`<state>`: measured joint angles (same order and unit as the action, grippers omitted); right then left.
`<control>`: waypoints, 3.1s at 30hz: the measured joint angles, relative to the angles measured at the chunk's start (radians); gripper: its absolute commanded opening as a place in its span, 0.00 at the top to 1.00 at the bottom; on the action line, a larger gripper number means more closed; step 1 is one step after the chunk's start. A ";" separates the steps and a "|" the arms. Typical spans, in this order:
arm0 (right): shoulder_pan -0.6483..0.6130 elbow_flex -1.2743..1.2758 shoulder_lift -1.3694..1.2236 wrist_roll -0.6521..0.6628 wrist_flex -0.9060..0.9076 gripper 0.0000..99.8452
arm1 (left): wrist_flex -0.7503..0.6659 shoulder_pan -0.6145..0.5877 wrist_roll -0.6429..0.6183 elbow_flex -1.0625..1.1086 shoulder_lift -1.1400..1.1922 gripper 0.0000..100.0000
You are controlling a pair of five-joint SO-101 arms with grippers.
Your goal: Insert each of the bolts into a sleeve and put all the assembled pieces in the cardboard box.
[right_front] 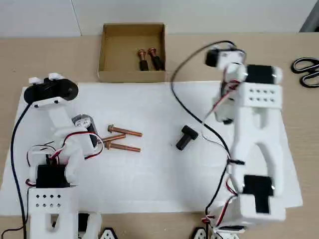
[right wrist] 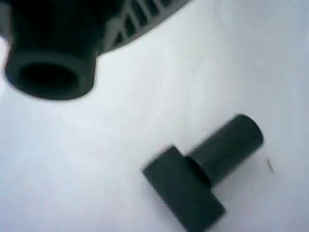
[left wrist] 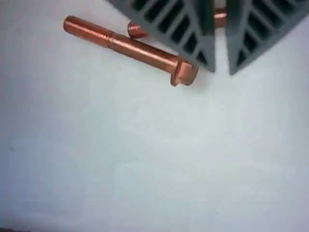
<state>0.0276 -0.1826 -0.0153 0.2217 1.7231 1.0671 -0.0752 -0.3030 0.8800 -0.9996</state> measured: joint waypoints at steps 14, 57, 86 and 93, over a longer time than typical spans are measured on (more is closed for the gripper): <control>0.127 0.385 0.318 -0.164 0.000 1.00 | 0.003 0.000 -0.462 0.000 0.000 0.99; 0.348 0.629 0.624 -0.008 0.002 1.00 | 0.666 0.157 -0.522 -0.818 0.861 0.99; 0.348 0.631 0.624 -0.008 0.002 1.00 | 0.660 0.272 -0.462 -0.712 1.033 0.83; 0.348 0.631 0.624 -0.008 0.002 1.00 | 0.660 0.265 -0.462 -0.712 1.033 0.85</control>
<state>0.3759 0.4480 0.6091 0.2140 1.7246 1.7269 0.1903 -0.7649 0.1680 0.0330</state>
